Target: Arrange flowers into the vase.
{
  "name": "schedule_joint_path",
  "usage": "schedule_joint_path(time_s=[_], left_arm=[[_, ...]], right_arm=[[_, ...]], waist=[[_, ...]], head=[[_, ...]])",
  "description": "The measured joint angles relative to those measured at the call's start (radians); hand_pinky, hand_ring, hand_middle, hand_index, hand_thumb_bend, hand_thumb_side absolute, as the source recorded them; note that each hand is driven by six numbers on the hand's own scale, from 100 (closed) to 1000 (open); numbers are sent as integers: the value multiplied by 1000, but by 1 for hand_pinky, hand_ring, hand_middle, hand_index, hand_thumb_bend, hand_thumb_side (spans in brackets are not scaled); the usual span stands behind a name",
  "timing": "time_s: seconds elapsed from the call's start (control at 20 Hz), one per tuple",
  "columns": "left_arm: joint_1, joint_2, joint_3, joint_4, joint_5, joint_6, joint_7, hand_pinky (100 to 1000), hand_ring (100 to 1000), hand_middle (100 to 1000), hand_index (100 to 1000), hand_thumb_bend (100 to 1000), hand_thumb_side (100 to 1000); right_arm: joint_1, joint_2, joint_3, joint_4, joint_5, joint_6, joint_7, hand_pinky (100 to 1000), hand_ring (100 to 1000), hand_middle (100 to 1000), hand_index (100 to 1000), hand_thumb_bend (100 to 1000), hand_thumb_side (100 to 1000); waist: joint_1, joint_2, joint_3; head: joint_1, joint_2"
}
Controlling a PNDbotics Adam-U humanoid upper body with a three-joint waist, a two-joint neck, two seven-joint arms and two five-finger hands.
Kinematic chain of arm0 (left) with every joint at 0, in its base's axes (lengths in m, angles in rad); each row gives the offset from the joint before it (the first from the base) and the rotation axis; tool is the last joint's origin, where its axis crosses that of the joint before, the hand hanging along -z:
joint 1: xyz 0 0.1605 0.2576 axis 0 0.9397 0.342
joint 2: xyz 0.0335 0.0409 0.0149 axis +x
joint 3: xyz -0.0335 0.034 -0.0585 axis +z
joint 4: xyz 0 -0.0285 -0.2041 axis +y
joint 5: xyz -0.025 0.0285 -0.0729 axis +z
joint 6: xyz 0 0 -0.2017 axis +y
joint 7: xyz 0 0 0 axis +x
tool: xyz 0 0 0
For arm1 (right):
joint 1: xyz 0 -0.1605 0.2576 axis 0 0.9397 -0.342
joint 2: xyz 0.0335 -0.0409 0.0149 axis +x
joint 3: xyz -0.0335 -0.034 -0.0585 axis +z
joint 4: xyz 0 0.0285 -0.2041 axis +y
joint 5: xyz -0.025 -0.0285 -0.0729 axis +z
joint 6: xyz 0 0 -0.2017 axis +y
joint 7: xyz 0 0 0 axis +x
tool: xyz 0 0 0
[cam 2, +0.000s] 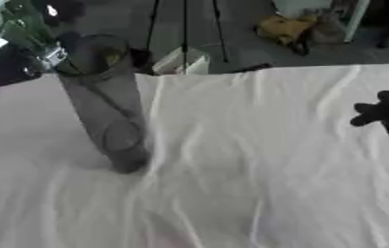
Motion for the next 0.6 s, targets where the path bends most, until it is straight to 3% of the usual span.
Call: schedule_joint_path(time_s=[0.4,0.6], left_arm=[[16,13,0,-22,29,-12,-43,1000,951,929,1000,253,1000],[18,17,4,-28,79,-26,-81,1000,955,940,1000,435,1000]], right_arm=[[0,0,0,0,0,2,-1,750,532,515,709,100,1000],[0,0,0,0,0,3,0,750,531,514,709,100,1000]], waist=[[-1,-1,5],[-3,-1,7]], head=[[-2,0],[-2,0]])
